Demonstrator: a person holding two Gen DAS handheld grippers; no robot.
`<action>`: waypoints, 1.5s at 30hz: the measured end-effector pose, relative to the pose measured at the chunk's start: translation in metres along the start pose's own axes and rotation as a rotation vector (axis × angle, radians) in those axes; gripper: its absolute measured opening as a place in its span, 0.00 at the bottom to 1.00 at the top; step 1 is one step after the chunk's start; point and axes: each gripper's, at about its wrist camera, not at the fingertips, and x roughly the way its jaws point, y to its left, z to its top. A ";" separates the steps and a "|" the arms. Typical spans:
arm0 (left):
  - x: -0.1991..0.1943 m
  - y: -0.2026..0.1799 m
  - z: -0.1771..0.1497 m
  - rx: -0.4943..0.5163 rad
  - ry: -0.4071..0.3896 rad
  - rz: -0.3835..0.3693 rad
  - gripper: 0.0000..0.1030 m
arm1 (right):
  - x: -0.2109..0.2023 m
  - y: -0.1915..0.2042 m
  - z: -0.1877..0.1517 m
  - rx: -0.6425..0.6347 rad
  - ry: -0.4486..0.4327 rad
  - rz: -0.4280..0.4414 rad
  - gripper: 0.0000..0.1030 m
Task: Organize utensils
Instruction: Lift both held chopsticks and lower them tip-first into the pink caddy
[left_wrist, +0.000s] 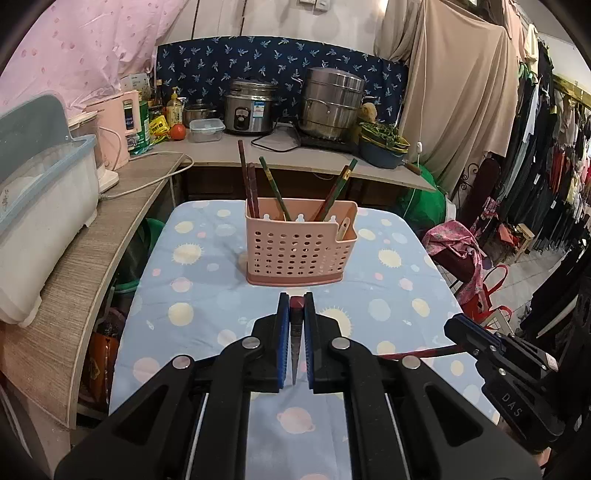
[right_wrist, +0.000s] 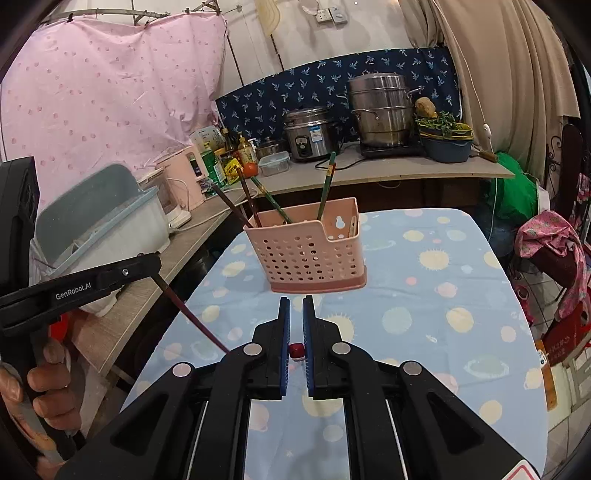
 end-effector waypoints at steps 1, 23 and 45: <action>0.002 -0.001 0.004 -0.001 -0.003 0.000 0.07 | 0.004 -0.001 0.005 0.006 -0.002 0.008 0.07; 0.010 0.009 0.107 -0.023 -0.101 -0.049 0.07 | 0.031 0.006 0.113 -0.043 -0.133 0.032 0.07; 0.059 0.030 0.208 -0.010 -0.188 0.045 0.07 | 0.089 0.023 0.253 -0.044 -0.279 0.035 0.06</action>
